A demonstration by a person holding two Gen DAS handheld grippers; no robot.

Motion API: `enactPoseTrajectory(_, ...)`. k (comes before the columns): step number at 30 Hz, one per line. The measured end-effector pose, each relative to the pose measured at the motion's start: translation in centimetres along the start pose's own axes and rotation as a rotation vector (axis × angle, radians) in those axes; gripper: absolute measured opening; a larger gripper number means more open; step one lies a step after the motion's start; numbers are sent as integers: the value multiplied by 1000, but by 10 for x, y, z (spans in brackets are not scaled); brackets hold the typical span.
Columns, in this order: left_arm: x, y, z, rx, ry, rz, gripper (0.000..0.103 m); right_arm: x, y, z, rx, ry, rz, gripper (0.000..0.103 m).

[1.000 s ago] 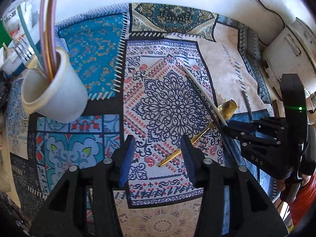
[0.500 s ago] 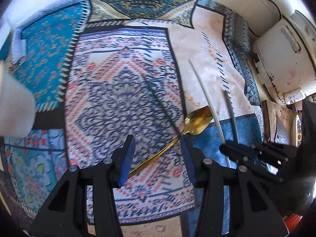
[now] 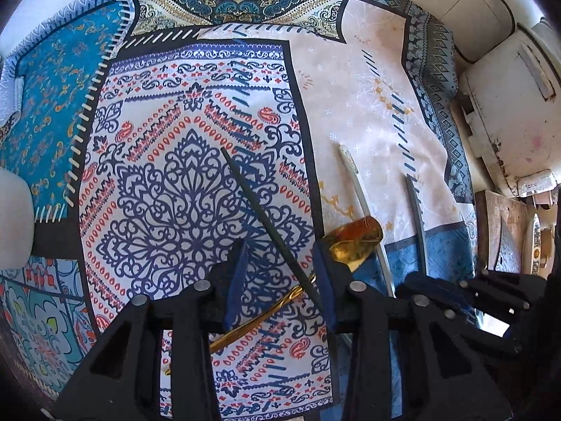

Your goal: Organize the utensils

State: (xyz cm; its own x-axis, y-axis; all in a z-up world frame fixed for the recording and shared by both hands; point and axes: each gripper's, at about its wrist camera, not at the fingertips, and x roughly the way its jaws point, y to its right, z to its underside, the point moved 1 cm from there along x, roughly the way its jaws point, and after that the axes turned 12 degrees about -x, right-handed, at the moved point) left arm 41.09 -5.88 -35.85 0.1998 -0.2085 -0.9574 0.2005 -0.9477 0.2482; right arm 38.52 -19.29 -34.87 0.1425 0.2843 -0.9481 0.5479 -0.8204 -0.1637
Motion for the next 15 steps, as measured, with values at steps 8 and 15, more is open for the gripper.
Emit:
enactPoseTrajectory(8, 6, 12, -9, 43, -1, 1, 13, 22, -17, -28, -24, -17, 6, 7)
enactPoseTrajectory(15, 9, 4, -20, 3, -28, 52, 3, 27, -21, -39, -18, 6, 12, 6)
